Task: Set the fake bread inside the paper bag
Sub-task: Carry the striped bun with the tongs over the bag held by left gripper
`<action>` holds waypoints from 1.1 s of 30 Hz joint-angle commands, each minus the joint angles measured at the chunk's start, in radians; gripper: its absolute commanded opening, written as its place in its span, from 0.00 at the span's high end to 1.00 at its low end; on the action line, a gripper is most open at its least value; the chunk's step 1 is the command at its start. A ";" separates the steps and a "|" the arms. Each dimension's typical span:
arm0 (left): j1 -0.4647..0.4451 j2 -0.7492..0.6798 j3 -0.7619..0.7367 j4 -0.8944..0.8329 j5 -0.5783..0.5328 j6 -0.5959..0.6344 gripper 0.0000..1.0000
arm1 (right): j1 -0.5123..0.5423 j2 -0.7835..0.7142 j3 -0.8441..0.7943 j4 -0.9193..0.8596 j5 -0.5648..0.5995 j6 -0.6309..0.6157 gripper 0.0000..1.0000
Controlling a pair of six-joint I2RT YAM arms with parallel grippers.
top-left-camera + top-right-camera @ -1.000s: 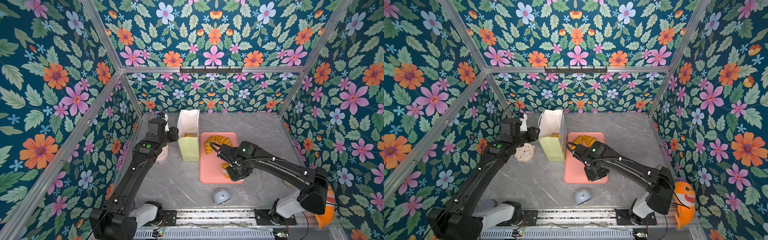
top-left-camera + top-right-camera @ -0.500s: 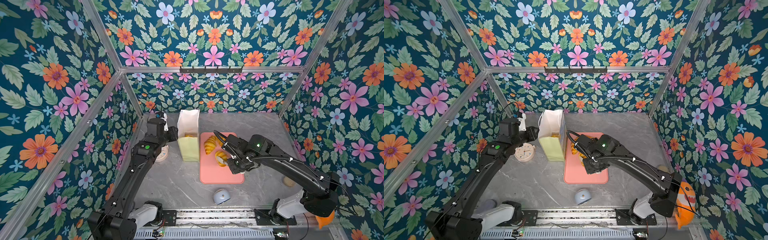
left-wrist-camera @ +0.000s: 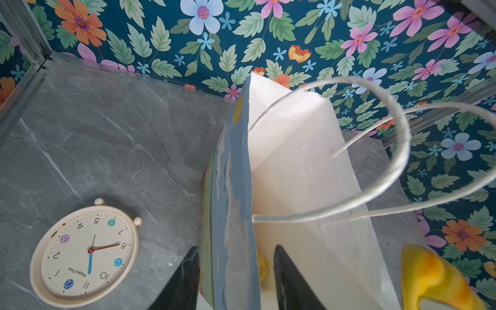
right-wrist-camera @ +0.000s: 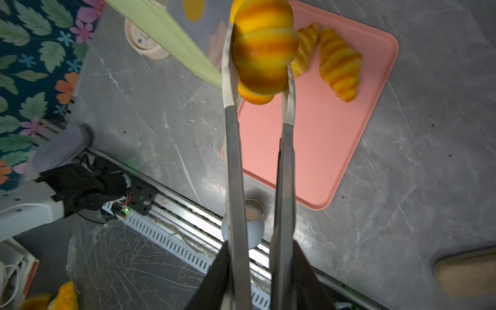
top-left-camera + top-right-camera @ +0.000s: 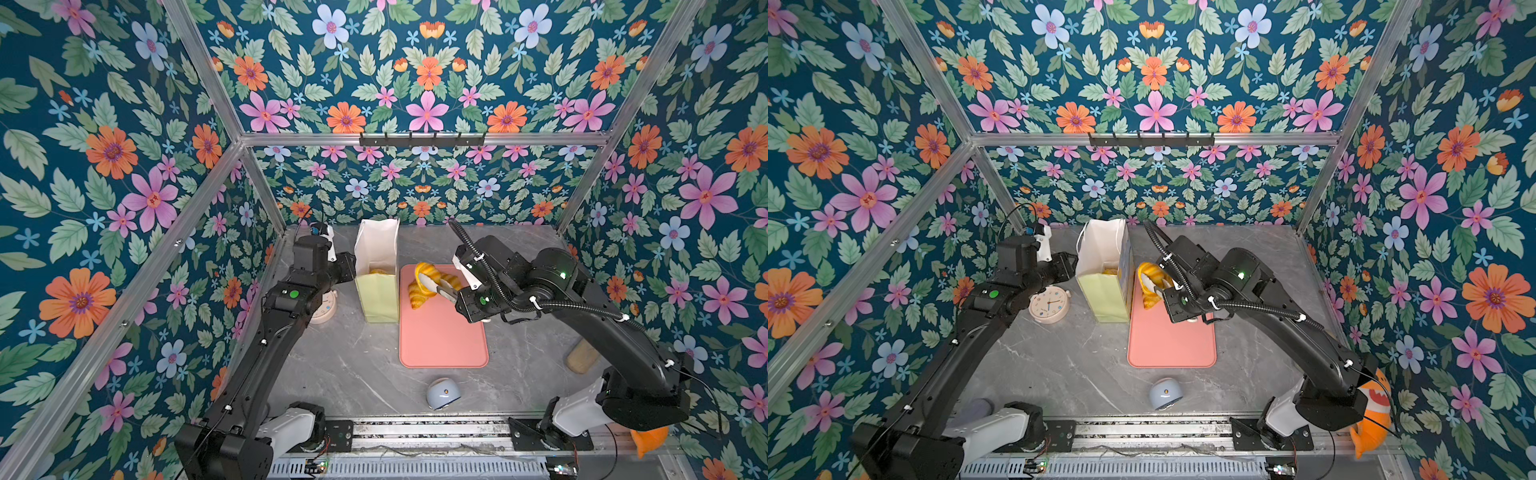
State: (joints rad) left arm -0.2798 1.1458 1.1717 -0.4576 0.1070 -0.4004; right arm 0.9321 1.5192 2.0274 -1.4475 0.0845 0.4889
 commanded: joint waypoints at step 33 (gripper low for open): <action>0.002 0.022 0.051 0.045 0.121 0.031 0.53 | -0.006 0.226 0.450 0.103 -0.188 -0.098 0.68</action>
State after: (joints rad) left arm -0.2798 1.1614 1.2144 -0.4427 0.2108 -0.3897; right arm 0.9268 1.7351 2.4641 -1.4017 -0.1017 0.3904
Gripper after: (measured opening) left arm 0.472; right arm 0.320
